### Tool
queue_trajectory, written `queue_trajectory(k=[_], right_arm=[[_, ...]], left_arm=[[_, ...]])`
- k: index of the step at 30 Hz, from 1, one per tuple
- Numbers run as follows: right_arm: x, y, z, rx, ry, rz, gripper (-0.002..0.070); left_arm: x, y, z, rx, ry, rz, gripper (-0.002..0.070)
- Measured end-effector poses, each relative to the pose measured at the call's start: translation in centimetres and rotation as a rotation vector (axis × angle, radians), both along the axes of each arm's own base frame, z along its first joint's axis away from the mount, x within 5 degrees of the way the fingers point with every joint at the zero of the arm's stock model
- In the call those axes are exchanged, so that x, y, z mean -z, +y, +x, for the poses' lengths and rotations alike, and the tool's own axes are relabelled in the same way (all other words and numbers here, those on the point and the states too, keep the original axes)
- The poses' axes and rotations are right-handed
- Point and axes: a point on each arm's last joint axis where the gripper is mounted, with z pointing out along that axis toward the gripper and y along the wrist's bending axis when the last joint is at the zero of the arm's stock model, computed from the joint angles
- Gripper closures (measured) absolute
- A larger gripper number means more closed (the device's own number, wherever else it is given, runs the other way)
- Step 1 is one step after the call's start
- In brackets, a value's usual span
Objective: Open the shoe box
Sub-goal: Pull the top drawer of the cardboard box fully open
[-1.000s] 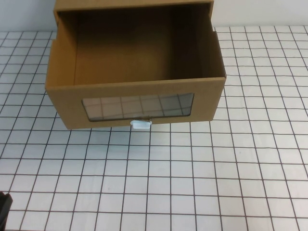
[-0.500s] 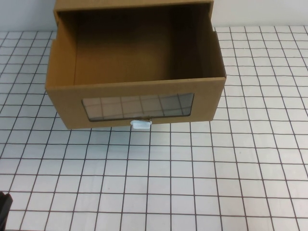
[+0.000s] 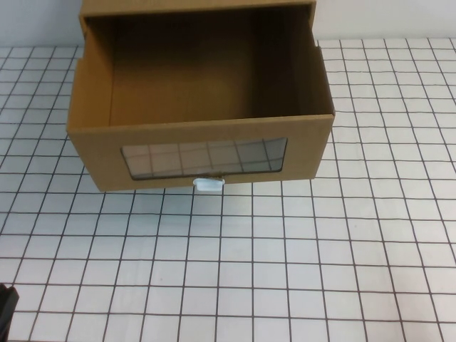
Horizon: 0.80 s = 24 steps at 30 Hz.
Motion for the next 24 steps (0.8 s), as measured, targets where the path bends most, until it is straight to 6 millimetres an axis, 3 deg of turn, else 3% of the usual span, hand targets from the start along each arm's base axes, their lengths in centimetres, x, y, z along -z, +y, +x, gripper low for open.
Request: queue_trajectory(k=[3, 9, 24], right_arm=[[1.7, -0.5, -1.2, 0.049, -0.027, 0.001, 0.0689], [2.2, -0.9, -2.8, 0.093, -0.029, -0.001, 0.0689], [3.7, -0.7, -3.1, 0.065, 0.130, -0.081, 0.0689]], left_arm=[[0.0, 0.0, 0.0, 0.000, 0.000, 0.000, 0.0679], [0.0, 0.0, 0.0, 0.000, 0.000, 0.000, 0.0679], [0.0, 0.0, 0.0, 0.000, 0.000, 0.000, 0.0679]])
